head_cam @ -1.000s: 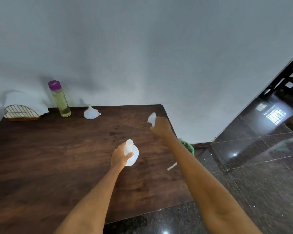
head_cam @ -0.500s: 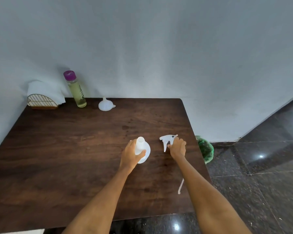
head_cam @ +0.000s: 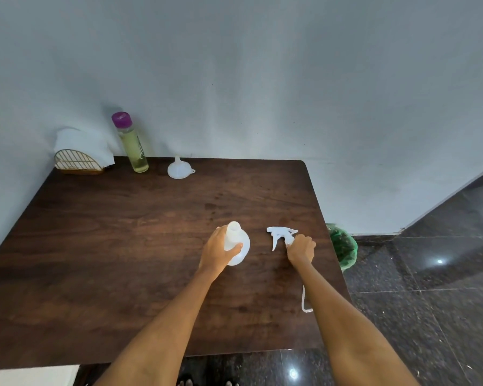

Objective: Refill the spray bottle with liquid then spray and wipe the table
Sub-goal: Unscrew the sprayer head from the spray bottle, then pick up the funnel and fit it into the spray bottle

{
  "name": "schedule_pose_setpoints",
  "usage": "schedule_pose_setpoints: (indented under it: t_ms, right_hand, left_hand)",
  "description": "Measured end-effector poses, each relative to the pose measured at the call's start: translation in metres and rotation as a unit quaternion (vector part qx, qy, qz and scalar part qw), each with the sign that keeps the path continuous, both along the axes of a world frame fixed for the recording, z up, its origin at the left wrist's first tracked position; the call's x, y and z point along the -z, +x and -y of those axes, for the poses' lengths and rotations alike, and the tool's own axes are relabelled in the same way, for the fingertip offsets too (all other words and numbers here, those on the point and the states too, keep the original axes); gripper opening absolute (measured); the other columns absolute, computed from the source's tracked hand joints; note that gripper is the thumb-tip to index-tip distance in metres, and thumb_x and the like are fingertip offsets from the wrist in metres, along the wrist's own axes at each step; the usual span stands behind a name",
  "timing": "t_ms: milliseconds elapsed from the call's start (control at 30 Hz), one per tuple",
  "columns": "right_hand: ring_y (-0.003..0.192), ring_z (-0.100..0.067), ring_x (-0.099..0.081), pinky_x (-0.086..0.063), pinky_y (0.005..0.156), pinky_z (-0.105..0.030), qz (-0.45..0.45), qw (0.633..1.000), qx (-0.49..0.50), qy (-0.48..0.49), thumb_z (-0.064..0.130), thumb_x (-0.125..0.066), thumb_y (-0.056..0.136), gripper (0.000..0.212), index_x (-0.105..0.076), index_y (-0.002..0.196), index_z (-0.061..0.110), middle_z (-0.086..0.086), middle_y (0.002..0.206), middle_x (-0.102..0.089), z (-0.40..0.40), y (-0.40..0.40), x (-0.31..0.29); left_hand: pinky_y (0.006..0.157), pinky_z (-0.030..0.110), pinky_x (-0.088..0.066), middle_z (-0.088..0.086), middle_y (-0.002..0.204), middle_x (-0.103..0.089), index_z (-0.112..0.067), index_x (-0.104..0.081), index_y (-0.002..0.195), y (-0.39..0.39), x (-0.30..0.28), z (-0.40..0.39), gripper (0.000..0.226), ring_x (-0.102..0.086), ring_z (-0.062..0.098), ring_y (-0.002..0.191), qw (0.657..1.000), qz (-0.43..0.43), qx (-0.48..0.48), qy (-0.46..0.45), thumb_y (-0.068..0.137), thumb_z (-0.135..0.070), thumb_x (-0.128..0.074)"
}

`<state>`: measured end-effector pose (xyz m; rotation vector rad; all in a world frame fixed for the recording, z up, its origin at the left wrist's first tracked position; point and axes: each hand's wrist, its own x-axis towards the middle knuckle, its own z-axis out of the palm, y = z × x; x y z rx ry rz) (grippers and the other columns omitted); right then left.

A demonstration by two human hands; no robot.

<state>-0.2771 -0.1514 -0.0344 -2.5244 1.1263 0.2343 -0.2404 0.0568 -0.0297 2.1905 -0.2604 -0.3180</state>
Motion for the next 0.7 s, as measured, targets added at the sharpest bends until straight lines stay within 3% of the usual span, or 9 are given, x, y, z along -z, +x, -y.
schedule_pose_setpoints:
  t_ms: [167,300,400,700]
  right_hand:
    - [0.121,-0.030,-0.040,-0.048,0.088,-0.034,0.046,0.997,-0.045,-0.051,0.007,-0.054,0.089,0.032,-0.048,0.120,0.003,-0.017,0.127,-0.046,-0.022,0.016,-0.038]
    - [0.113,-0.026,-0.048,-0.048,0.086,-0.032,0.162,0.978,-0.127,-0.035,0.013,-0.046,0.094,0.023,-0.053,0.114,0.003,-0.015,0.120,-0.054,-0.053,0.036,-0.075]
    - [0.108,-0.022,-0.052,-0.047,0.083,-0.027,0.245,0.956,-0.160,-0.019,0.016,-0.045,0.096,0.024,-0.056,0.113,0.005,-0.011,0.116,-0.058,-0.078,0.052,-0.104]
    - [0.110,-0.025,-0.050,-0.046,0.082,-0.031,0.299,0.909,-0.290,0.025,0.012,-0.044,0.094,0.026,-0.056,0.116,0.006,-0.012,0.115,-0.058,-0.169,0.092,-0.133]
  left_hand:
    - [0.098,0.042,-0.045,0.003,0.130,-0.052,-0.016,-0.044,0.132,0.000,-0.004,-0.005,0.064,-0.046,0.025,0.124,1.000,-0.008,0.011,0.013,0.077,-0.038,-0.069]
    - [0.102,0.044,-0.042,0.002,0.140,-0.045,-0.018,-0.038,0.137,0.001,-0.013,-0.019,0.072,-0.040,0.024,0.132,0.998,-0.023,0.025,0.050,0.078,-0.043,-0.069]
    - [0.111,0.044,-0.032,0.001,0.151,-0.033,-0.021,-0.030,0.143,0.006,-0.024,-0.036,0.077,-0.030,0.022,0.140,0.995,-0.030,0.035,0.089,0.080,-0.047,-0.066]
    - [0.103,0.032,-0.040,0.002,0.133,-0.054,-0.015,-0.050,0.128,0.027,-0.051,-0.106,0.041,-0.048,0.017,0.125,0.988,0.020,-0.018,0.151,0.091,-0.030,-0.056]
